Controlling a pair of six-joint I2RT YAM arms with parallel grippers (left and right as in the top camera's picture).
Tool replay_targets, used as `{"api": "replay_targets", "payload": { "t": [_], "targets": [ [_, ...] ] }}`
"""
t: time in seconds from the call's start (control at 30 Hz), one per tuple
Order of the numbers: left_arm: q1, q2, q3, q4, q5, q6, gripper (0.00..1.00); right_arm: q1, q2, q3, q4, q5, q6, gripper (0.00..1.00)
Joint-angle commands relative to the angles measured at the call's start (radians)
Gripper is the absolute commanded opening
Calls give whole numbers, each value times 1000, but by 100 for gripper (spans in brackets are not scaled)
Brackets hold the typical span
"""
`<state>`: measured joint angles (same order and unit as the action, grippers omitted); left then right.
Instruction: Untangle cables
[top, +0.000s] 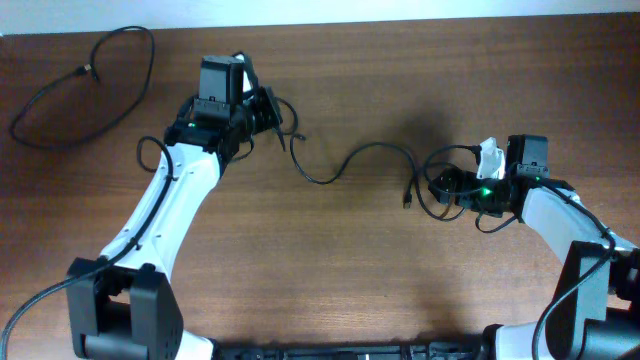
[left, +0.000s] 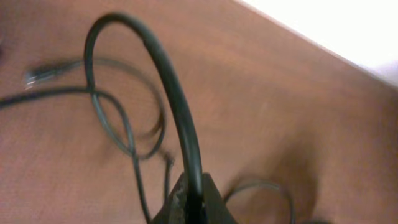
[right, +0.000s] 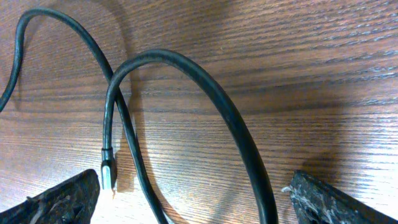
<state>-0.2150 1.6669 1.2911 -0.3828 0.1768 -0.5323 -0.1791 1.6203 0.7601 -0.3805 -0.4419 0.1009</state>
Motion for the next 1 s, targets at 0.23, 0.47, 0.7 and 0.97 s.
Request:
{"api": "replay_targets", "payload": {
  "t": [0.23,0.47,0.7,0.97],
  "targets": [
    [127,-1,128,357,11,217,0,-10,77,-64,-30,140,9,98],
    [201,58,128,350,13,216,0,-10,77,-64,-29,139,9,99],
    [200,204,128,104,122,212,2,-10,77,-64,-34,139,9,99],
    [213,293,128,2,123,212,66,-10,77,-64,-34,139,9,99]
  ]
}}
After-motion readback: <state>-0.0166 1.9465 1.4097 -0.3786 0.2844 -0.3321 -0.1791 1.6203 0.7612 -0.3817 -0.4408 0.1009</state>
